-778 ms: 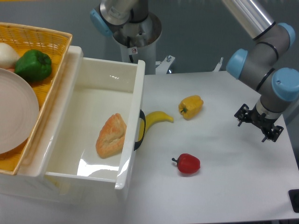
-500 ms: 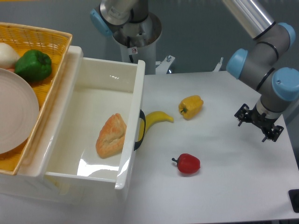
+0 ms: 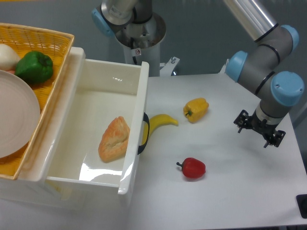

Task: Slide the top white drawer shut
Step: 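Move the gripper toward the open white drawer's front edge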

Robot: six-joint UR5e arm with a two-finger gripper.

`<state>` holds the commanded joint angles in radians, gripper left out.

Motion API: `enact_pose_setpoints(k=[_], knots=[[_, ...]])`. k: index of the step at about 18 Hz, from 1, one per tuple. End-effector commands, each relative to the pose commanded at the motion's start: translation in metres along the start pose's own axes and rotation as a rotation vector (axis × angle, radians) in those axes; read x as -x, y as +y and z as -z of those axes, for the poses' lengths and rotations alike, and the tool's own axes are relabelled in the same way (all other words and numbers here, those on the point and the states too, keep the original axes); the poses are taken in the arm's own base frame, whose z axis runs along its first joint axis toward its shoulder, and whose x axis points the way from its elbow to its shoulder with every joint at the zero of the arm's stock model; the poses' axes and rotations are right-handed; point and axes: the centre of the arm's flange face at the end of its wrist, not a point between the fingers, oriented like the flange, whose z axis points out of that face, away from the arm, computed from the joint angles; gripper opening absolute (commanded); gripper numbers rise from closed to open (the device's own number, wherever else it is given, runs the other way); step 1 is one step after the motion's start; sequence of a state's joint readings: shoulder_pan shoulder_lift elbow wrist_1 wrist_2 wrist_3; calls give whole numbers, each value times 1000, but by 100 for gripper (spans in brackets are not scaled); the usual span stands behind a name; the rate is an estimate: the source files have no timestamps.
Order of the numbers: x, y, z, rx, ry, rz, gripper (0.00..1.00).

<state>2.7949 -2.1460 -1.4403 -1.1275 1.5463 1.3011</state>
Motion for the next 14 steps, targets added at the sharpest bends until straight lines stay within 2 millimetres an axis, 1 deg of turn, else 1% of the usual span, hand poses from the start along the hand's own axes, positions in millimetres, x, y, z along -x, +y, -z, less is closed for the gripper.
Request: enact_pose_setpoints(k=[1,2,4,5,6,7,9,10,11,12,13,14], knots=[[-6,1,-2,4,10,13,100],[-13,3,3,5,13,14,100],[-30,5,1,1,35,17,100],[-33,4,0,-8,43,28,99],[-35,2,1,-20,50,55,96],[-37,-1,3,-35,53,101,88],[-45,-14,6,-63,71,212,69],[-47,-18,6,-71,78,265,56],[-50,-23,7,-80,82,288,46],[-54,-29,8,-85,85,296,39],[-59,-37,8,-87,90,302,28],[-64,-45,9,-88,93,316,24]])
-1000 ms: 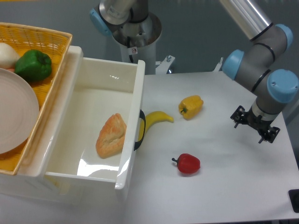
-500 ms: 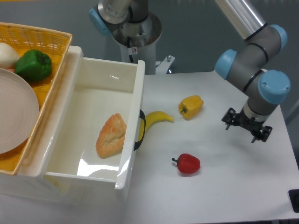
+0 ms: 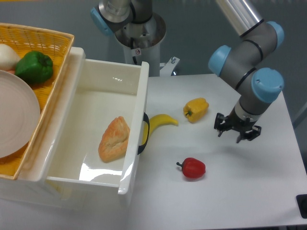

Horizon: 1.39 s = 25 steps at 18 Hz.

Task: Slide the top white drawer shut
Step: 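Move the gripper toward the open white drawer's front edge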

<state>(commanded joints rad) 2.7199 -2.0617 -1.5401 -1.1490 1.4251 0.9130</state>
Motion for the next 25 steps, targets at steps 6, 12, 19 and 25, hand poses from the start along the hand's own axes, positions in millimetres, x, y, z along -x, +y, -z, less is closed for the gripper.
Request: enact_pose_setpoints(k=[6,12,19,25], knots=[[-49,-39,-5,-59,67,94,8],[-98,-59,29,-139,167,185,2],[-122,-56,39,-86,251,189,2],[-139,-55,45,-69,325,198,2]])
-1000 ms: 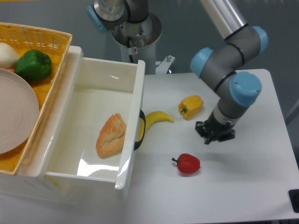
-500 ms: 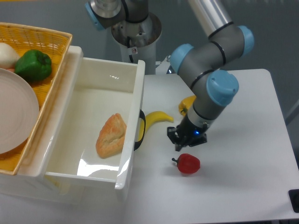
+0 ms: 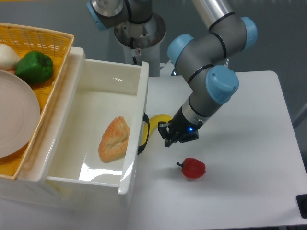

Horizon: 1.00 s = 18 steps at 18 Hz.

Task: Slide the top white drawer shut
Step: 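Move the gripper toward the open white drawer's front edge, then push the drawer front with the gripper into the cabinet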

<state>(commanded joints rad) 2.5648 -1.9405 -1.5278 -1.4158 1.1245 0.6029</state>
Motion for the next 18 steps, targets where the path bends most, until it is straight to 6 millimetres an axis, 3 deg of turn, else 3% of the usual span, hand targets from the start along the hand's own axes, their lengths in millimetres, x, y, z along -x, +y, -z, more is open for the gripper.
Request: enact_pose_setpoints(k=[9,18], knots=[[-16,5,15,-19,39,2,2],[-28,6,12,1,53,-3,2]])
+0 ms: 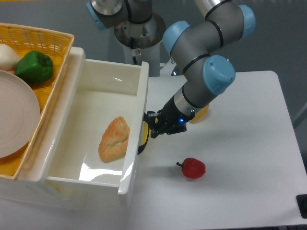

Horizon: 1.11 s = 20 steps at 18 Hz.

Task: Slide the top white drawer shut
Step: 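Push the drawer front with the gripper into the cabinet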

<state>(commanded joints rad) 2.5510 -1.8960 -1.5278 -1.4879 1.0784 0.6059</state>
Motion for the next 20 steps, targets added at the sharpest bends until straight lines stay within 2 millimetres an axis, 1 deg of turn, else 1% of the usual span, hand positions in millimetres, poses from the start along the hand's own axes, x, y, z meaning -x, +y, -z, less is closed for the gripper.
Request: enact_pose_setpoints(k=[3,5,7,10,14,18,20], knots=[[-5,0,-3,9,4,-5,2],[-10,1,0,5,1,-9,2],[-14,1,-2,10,3,-14,2],[-20,3,1,9,3,-19,2],[-24,3,0,11,5,-25,2],[-34,1,-5,19,8,-35,2],[-43,-1,-10,25,12,-47,2]])
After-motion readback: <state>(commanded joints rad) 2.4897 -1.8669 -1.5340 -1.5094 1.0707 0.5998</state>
